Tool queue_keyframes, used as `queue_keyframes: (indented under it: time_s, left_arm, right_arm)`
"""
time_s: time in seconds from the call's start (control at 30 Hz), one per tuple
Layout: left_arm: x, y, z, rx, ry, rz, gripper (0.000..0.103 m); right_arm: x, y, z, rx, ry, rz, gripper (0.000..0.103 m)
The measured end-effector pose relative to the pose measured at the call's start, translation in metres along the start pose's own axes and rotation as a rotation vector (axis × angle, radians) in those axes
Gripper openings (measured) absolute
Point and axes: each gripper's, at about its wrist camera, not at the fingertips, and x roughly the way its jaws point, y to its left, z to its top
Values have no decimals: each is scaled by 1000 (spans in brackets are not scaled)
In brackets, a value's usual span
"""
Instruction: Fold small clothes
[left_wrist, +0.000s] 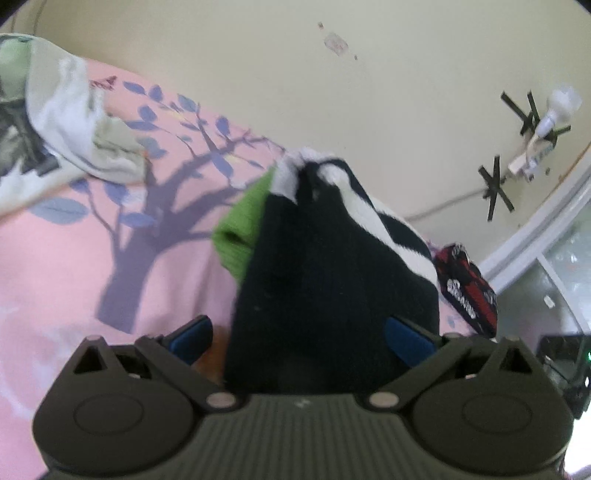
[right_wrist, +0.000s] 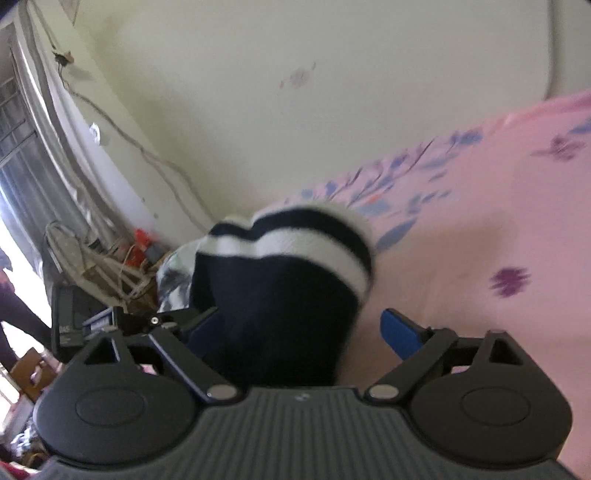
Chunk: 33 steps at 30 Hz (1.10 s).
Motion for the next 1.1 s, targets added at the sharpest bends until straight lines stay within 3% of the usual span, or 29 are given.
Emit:
queue_keyframes:
  time_s: [0.03,0.1,0.2,0.3,0.37,0.43,0.6,0.77,0.9,1.0,1.1]
  left_arm:
    - [2,-2,-1,6,2,9,103]
    - [3,-4,-2,21,0,18,103]
    - [3,0,-3,-9,-13,-13,103]
    - [8,2,4,-60,3,-22,100]
    - [14,-7,11,-64,39,-5,85]
    - [21,-26,18,-29,66,12,81]
    - [64,-110,44,97,114,-98,78]
    - [141,-240,77,309,143,-237,78]
    - [224,-332,85,419,191,-329,81]
    - [296,-372,77,437,233,-290,86]
    - [358,-378,64,413,276,-151,89]
  right_arm:
    - [16,1,3,17,45,18,75]
    - [43,-1,6,72,105,25,83]
    - [72,2,17,112,103,40,81]
    - [81,3,25,151,110,28,67]
    - [70,2,27,162,102,58,45]
    - [49,-3,30,169,82,93,42]
    - [-28,-18,57,70,-91,53,42]
    - [-135,-65,99,54,-350,-81,42]
    - [-202,-119,121,93,-520,-244,42]
    - [-218,-168,130,142,-563,-393,44]
    - [-204,-217,129,208,-546,-543,54]
